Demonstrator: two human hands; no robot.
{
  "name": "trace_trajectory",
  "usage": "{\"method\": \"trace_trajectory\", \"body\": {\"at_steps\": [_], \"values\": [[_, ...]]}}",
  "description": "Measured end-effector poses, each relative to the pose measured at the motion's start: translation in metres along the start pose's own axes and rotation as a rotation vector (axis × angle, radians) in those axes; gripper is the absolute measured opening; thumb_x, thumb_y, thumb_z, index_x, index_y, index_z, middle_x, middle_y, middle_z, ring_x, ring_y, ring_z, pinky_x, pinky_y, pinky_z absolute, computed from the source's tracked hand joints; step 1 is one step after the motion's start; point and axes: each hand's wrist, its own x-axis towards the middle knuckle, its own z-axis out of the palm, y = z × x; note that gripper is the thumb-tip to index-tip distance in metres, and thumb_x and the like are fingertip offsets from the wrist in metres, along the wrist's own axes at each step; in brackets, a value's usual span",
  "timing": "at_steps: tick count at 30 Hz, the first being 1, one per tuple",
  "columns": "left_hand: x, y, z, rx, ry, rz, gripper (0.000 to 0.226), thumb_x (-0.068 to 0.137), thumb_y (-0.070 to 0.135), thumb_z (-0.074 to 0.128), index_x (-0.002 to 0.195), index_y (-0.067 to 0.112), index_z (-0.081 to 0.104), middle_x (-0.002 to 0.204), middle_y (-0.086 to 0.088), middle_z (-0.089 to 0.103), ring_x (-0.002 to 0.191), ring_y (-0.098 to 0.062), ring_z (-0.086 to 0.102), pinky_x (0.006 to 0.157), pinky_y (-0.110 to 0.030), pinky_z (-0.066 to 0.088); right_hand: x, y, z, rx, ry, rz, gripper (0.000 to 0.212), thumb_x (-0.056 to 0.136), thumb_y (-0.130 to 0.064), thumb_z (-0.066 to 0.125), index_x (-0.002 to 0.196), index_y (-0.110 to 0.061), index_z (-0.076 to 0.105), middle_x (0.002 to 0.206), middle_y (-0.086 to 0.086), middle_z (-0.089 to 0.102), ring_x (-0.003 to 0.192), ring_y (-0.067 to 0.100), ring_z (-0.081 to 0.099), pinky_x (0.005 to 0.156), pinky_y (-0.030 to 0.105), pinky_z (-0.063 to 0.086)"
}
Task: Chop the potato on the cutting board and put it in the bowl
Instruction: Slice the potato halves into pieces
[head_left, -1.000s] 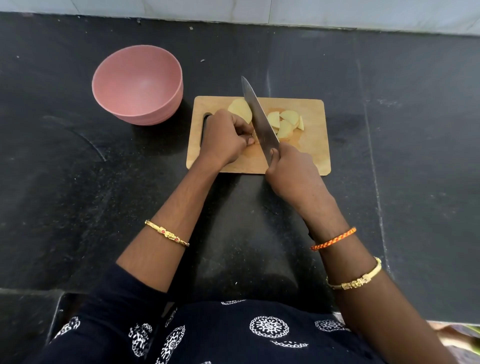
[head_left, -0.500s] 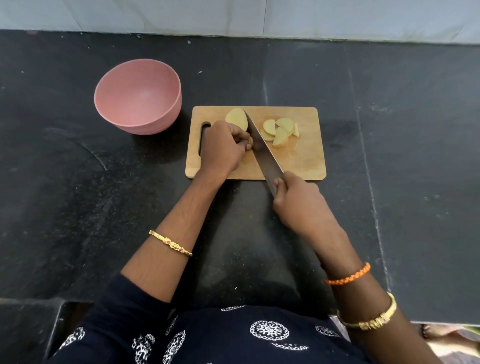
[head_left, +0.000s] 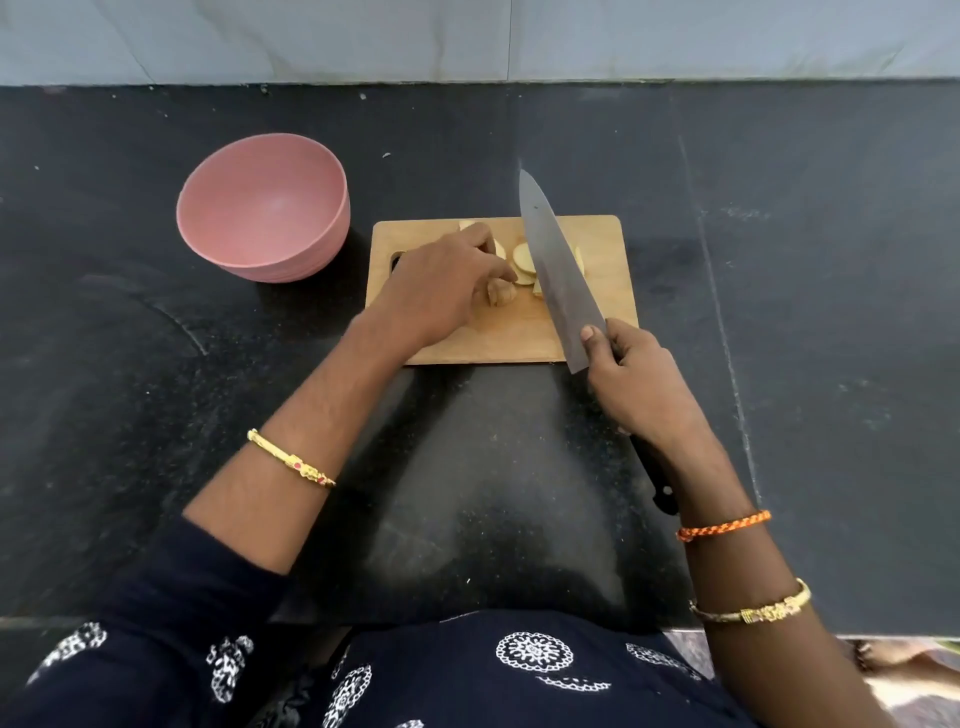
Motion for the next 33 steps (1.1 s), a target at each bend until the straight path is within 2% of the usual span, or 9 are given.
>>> {"method": "trace_trajectory", "body": {"at_steps": [3,9,12,15,18,23,25,28,33], "values": [[0.008,-0.001,-0.005,0.089,-0.102,0.081,0.035,0.088,0.005,0.059,0.115,0.026,0.065,0.115,0.002,0.055,0.084,-0.013,0.051,0.06,-0.025,0.038,0.003,0.001,0.001,0.017,-0.017,0.012,0.036,0.1,-0.035,0.039,0.071,-0.013,0.043,0.067,0.003,0.051,0.06,0.019,0.048,0.059,0.039,0.049],[0.018,0.004,-0.011,0.212,-0.2,0.172,0.035,0.089,0.006,0.058,0.118,0.024,0.063,0.113,0.001,0.056,0.091,-0.018,0.058,0.064,-0.028,0.041,0.007,0.002,-0.004,0.01,-0.067,0.001,0.035,0.101,-0.035,0.038,0.083,-0.007,0.051,0.071,0.005,0.055,0.054,0.018,0.046,0.053,0.032,0.042],[0.022,0.006,-0.015,0.297,-0.202,0.229,0.033,0.09,0.007,0.055,0.116,0.025,0.065,0.107,0.001,0.057,0.09,-0.02,0.059,0.067,-0.035,0.05,0.006,0.002,-0.007,0.007,-0.103,0.012,0.034,0.101,-0.036,0.038,0.081,-0.012,0.05,0.071,0.004,0.055,0.053,0.017,0.046,0.05,0.028,0.037],[0.027,0.006,-0.019,0.338,-0.242,0.289,0.032,0.092,0.008,0.051,0.118,0.023,0.064,0.107,0.0,0.058,0.094,-0.019,0.058,0.066,-0.033,0.048,0.004,0.002,-0.011,0.013,-0.102,0.013,0.034,0.101,-0.036,0.038,0.076,-0.014,0.046,0.068,0.004,0.052,0.051,0.016,0.044,0.045,0.026,0.035],[0.03,0.008,-0.02,0.308,-0.286,0.292,0.033,0.091,0.007,0.052,0.119,0.02,0.063,0.111,0.0,0.06,0.098,-0.018,0.058,0.078,-0.035,0.053,0.001,0.001,-0.013,0.007,-0.113,0.014,0.034,0.101,-0.036,0.038,0.077,-0.013,0.047,0.067,0.004,0.052,0.05,0.016,0.044,0.041,0.025,0.035],[0.026,0.006,-0.014,0.173,-0.319,0.113,0.027,0.086,0.012,0.062,0.112,0.015,0.067,0.105,-0.002,0.061,0.091,-0.021,0.057,0.081,-0.042,0.051,-0.005,0.0,-0.012,-0.03,-0.137,0.036,0.037,0.1,-0.038,0.037,0.086,-0.007,0.052,0.071,0.006,0.056,0.055,0.018,0.048,0.042,0.026,0.039],[0.02,0.006,-0.01,0.093,-0.287,0.002,0.028,0.082,0.02,0.068,0.109,0.016,0.067,0.1,-0.002,0.062,0.09,-0.021,0.057,0.076,-0.037,0.049,-0.01,-0.001,-0.009,-0.034,-0.116,0.031,0.036,0.1,-0.036,0.037,0.077,-0.011,0.05,0.069,0.004,0.054,0.058,0.018,0.049,0.05,0.027,0.04],[0.008,0.013,0.0,-0.027,-0.167,-0.174,0.031,0.078,0.027,0.073,0.106,0.016,0.068,0.099,-0.001,0.065,0.088,-0.017,0.057,0.07,-0.029,0.041,-0.019,0.0,-0.001,-0.057,-0.084,0.022,0.037,0.101,-0.034,0.037,0.068,-0.018,0.041,0.068,0.002,0.05,0.058,0.016,0.046,0.05,0.029,0.034],[-0.016,0.028,0.023,-0.316,0.117,-0.375,0.03,0.076,0.024,0.076,0.103,0.013,0.07,0.096,-0.002,0.07,0.086,-0.009,0.058,0.077,-0.023,0.044,-0.024,-0.001,0.011,-0.084,-0.061,-0.001,0.035,0.101,-0.032,0.037,0.068,-0.018,0.039,0.066,0.002,0.047,0.057,0.015,0.043,0.048,0.028,0.03]]}}
